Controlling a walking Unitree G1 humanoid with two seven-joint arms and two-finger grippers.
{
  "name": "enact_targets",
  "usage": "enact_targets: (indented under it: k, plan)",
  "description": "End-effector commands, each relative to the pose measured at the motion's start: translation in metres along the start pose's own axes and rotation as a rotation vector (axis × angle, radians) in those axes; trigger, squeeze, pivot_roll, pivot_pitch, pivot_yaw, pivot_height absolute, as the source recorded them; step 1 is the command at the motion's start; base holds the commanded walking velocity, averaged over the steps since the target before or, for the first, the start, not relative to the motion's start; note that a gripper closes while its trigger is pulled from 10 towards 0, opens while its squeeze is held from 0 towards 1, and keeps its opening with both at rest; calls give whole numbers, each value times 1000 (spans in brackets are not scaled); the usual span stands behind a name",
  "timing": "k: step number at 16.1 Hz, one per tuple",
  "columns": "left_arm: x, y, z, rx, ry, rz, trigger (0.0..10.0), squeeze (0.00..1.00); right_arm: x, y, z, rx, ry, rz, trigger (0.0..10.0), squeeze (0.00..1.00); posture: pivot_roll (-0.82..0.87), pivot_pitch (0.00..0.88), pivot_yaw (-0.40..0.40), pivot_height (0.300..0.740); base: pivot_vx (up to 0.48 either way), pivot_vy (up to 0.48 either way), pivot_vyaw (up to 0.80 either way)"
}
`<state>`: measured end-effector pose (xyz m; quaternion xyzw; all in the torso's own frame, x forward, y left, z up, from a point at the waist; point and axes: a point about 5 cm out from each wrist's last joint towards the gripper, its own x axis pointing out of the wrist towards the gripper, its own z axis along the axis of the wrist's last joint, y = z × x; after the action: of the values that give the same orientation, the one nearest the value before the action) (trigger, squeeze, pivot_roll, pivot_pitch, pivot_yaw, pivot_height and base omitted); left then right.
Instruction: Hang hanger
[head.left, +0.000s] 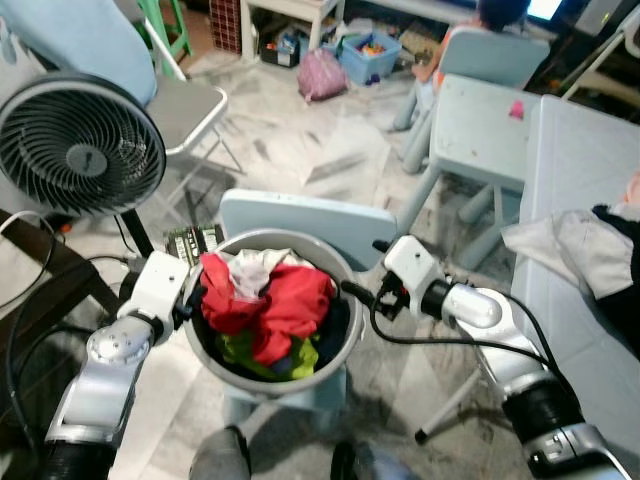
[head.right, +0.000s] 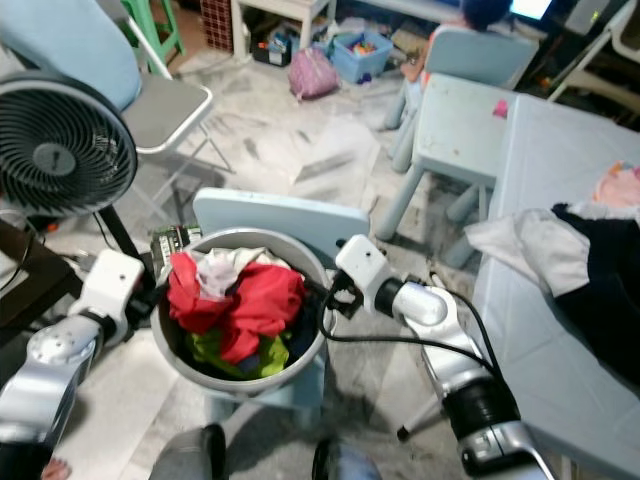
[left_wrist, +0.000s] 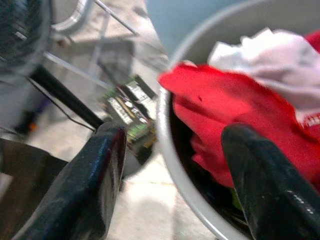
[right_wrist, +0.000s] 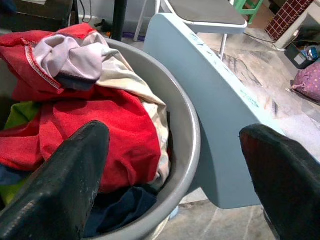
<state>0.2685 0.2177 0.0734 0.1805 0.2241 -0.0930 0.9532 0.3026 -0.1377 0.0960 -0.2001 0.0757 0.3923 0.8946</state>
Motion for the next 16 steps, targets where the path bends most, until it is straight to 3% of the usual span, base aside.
enact_targets:
  k: [1, 5, 8, 10, 11, 12, 14, 16]
  plan:
    - [4, -3, 0, -3, -1, -41, 10000, 0, -1, -2, 0, -7, 2, -15, 10000, 0, 65, 130, -101, 740, 0, 0, 0]
    - [40, -12, -2, -43, 27, -151, 10000, 0, -4, 5, 5, -17, -26, -17, 10000, 0, 10, 141, -106, 740, 0, 0, 0]
    - [54, -11, 15, -29, -34, -152, 10000, 0, -8, 5, 5, -25, -30, -43, 10000, 0, -12, 146, -104, 740, 0, 0, 0]
    - [63, -21, 19, -33, -57, -208, 10000, 0, -9, 1, 8, -34, -38, -79, 10000, 0, -17, 152, -106, 740, 0, 0, 0]
    - [64, -30, 16, -26, -44, -252, 2588, 0, -9, 1, 7, -38, -33, -77, 10000, 0, -23, 154, -109, 740, 0, 0, 0]
    - [65, -46, 3, 1, 24, -337, 0, 0, -9, 3, 7, -46, -27, -67, 10000, 0, -26, 156, -111, 740, 0, 0, 0]
    - [63, -56, -12, 32, 118, -375, 0, 0, -10, 3, 7, -47, -24, -64, 10000, 0, -31, 156, -113, 740, 0, 0, 0]
    - [61, -54, -22, -16, 160, -359, 0, 0, -12, 3, 6, -52, -13, -57, 10000, 0, -27, 158, -117, 740, 0, 0, 0]
